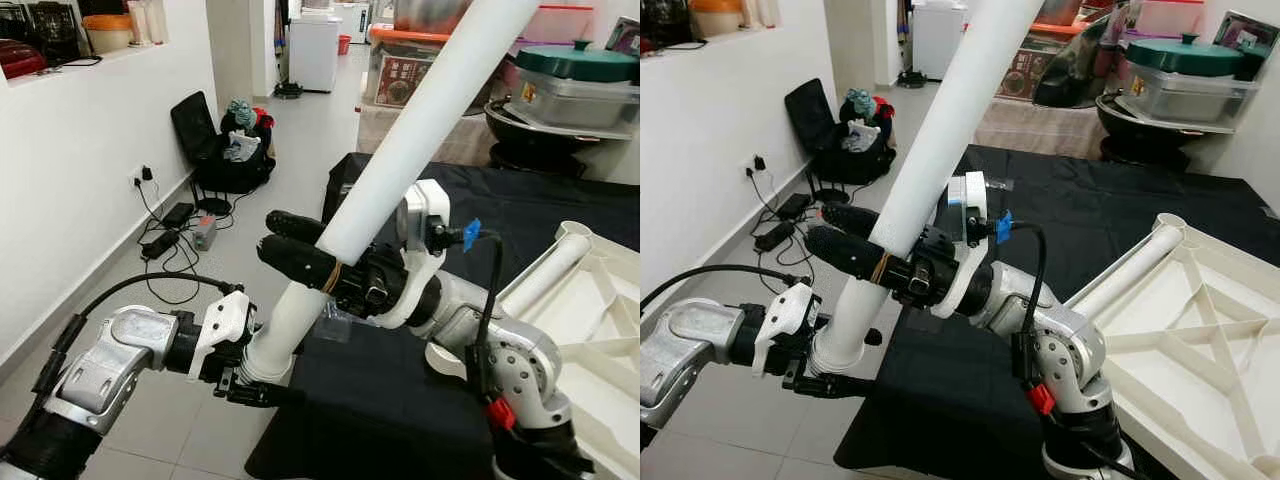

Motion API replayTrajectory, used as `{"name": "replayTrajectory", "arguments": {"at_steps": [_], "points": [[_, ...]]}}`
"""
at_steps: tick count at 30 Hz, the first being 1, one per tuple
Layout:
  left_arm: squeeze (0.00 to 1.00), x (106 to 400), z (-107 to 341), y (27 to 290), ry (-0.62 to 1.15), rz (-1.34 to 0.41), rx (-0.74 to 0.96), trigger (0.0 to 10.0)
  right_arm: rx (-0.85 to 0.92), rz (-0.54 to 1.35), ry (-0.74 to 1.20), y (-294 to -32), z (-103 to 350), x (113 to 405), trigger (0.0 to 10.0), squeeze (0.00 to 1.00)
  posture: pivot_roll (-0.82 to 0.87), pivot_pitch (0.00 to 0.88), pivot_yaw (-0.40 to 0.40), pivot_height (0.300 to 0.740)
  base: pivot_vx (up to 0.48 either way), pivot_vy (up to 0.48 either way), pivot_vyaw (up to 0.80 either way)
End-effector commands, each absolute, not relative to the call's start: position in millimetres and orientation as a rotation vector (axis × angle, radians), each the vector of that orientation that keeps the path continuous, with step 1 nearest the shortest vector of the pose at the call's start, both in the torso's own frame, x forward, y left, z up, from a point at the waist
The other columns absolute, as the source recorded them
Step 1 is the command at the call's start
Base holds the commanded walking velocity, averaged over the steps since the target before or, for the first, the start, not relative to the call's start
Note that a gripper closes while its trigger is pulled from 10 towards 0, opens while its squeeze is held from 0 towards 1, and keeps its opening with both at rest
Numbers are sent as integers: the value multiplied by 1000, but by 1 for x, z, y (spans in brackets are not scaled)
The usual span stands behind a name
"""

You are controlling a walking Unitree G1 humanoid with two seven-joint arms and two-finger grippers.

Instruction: Building children table

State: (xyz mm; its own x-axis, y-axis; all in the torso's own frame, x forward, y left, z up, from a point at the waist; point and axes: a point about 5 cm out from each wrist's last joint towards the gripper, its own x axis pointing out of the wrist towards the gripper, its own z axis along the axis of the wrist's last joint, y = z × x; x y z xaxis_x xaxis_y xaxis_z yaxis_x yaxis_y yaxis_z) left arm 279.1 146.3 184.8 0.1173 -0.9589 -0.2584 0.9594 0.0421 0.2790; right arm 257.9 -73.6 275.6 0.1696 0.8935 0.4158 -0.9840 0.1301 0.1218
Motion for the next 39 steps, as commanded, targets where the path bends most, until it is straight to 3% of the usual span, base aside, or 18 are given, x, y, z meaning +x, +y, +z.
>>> {"name": "replayTrajectory", "arguments": {"at_steps": [1, 4, 5, 12, 15, 16, 17, 21, 22, 32, 35, 39], "points": [[67, 285, 192, 145, -63, -1417, 480, 10000, 527, 1408, -283, -72, 278, 254, 0, 0, 84, 0, -54, 740, 0, 0, 0], [67, 286, 193, 144, -72, -1408, 476, 10000, 546, 1396, -285, -72, 279, 254, 0, 0, 84, 0, -54, 740, 0, 0, 0], [1000, 288, 193, 144, -85, -1397, 464, 10000, 556, 1366, -293, -72, 278, 256, 0, 0, 84, 0, -51, 740, 0, 0, 0], [1000, 298, 205, 154, -150, -1255, 405, 10000, 533, 1100, -338, -83, 277, 279, 0, 0, 84, 0, -48, 740, 0, 0, 0], [1000, 301, 207, 166, -159, -1156, 387, 10000, 448, 995, -361, -104, 281, 294, 0, 0, 88, 0, -53, 740, 0, 0, 0], [1000, 303, 203, 182, -149, -1030, 399, 10000, 374, 922, -365, -129, 286, 304, 0, 0, 96, 0, -63, 740, 0, 0, 0], [1000, 303, 202, 186, -142, -998, 403, 10000, 349, 911, -364, -136, 287, 305, 0, 0, 99, 0, -68, 740, 0, 0, 0], [1000, 302, 201, 194, -149, -928, 421, 10000, 273, 899, -354, -146, 288, 305, 0, 0, 101, 0, -70, 740, 0, 0, 0], [0, 305, 202, 201, -166, -856, 428, 10000, 229, 893, -337, -153, 288, 306, 0, 0, 103, 0, -72, 740, 0, 0, 0], [0, 305, 199, 205, -172, -786, 406, 10000, 41, 777, -265, -169, 278, 315, 0, 0, 104, 0, -70, 740, 0, 0, 0], [0, 298, 186, 193, -163, -768, 346, 10000, -128, 609, -172, -196, 261, 325, 0, 0, 97, 0, -64, 740, 0, 0, 0], [0, 293, 179, 186, -154, -769, 325, 10000, -159, 588, -142, -209, 256, 323, 0, 0, 92, 0, -63, 740, 0, 0, 0]]}}
